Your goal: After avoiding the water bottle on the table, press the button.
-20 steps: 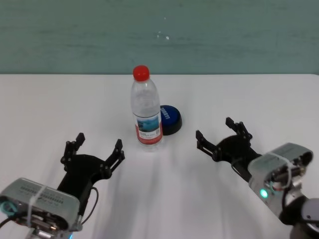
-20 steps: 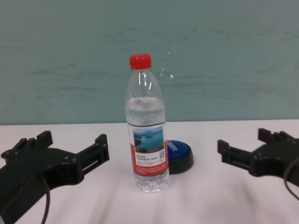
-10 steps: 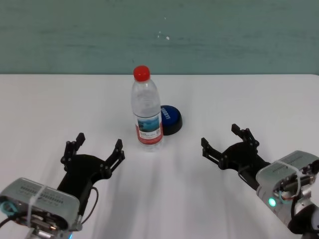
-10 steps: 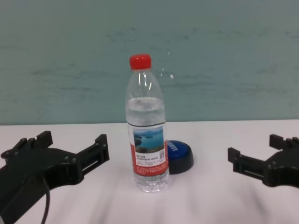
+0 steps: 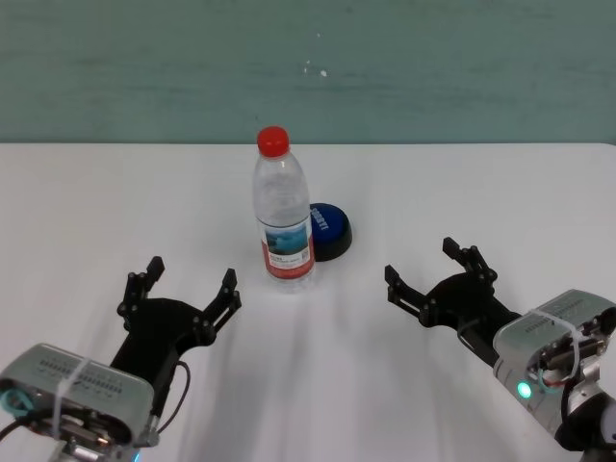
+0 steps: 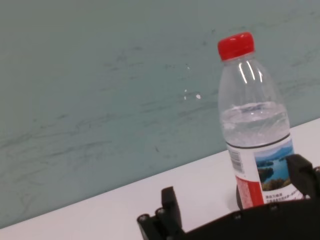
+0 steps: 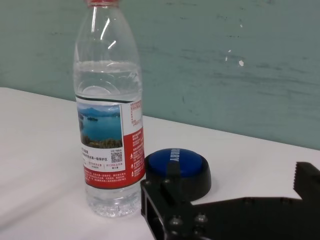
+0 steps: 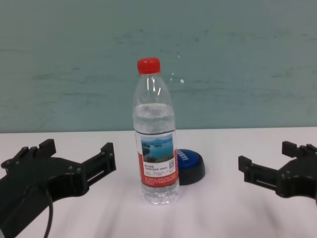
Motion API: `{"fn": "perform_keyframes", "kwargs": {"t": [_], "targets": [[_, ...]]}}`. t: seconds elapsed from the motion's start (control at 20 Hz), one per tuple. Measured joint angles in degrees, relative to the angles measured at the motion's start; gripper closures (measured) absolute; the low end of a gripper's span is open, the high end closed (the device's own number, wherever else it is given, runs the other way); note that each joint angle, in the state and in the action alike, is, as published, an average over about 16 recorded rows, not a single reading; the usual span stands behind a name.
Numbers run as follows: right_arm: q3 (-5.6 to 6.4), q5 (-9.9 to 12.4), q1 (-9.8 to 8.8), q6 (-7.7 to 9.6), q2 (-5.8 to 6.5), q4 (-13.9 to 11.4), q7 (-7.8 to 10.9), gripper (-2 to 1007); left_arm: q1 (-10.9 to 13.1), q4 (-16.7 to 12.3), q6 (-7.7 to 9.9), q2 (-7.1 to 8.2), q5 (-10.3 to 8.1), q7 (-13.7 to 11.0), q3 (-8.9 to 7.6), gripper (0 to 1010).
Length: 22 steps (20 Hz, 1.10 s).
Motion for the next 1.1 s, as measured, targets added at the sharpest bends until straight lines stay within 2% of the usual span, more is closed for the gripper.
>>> {"fn": "perform_keyframes", "kwargs": {"t": [1.1], "targets": [[0.08, -0.01, -0.19, 0.16, -0.05, -0.19, -0.27, 1, 0.00, 0.00, 0.00, 0.00, 0.00, 0.00, 0.00, 10]]}}
